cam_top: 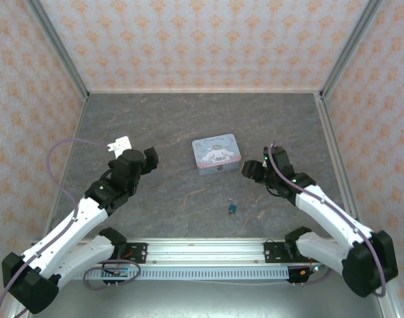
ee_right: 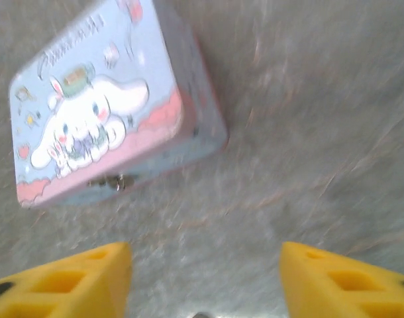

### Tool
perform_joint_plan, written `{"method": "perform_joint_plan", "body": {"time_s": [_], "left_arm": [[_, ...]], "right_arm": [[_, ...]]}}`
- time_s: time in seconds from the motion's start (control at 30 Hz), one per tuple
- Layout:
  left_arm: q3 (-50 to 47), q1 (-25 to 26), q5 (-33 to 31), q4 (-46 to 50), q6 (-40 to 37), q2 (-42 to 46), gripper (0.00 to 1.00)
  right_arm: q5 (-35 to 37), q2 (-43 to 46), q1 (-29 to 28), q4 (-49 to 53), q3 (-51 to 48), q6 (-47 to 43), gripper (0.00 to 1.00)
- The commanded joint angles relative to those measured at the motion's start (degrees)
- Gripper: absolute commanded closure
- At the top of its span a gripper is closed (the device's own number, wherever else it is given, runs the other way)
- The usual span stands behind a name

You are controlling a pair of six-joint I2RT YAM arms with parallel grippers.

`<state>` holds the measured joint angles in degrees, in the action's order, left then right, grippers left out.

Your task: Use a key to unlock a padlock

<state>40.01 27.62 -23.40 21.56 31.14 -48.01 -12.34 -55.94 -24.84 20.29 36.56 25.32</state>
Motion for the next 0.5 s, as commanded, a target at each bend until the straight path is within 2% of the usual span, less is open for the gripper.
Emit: {"method": "perform_joint_plan", "body": {"time_s": [0.0,0.1,0.23,0.37,0.47], "left_arm": [[-2.40,-0.79,-11.09,-5.11,-7.36,2.37,0.03],[-7.28,-1.30,-15.97,-14.87,-14.59,3.03,0.02],[-10.97,-5.01,-16.34,-21.67,-19.57,0.69,0.00],[-13.91,-9.82,-12.19,-26.13,-21.58,-3.33,0.00],[-16.79,-11.70,-9.54,-32.00,-25.05,-6.37,0.00]], "right_arm": [[14.02,4.48,1.21,-1.34,-0.59,-12.31,0.22],[19.60,6.10,3.81,-8.03,-3.91,-19.28,0.01],[22.76,4.45,9.90,-21.05,-9.86,-24.51,0.01],[19.30,-2.78,17.00,-37.64,-14.35,-27.20,0.01],[16.16,-11.28,18.28,-51.58,-16.72,-32.51,0.01]]}}
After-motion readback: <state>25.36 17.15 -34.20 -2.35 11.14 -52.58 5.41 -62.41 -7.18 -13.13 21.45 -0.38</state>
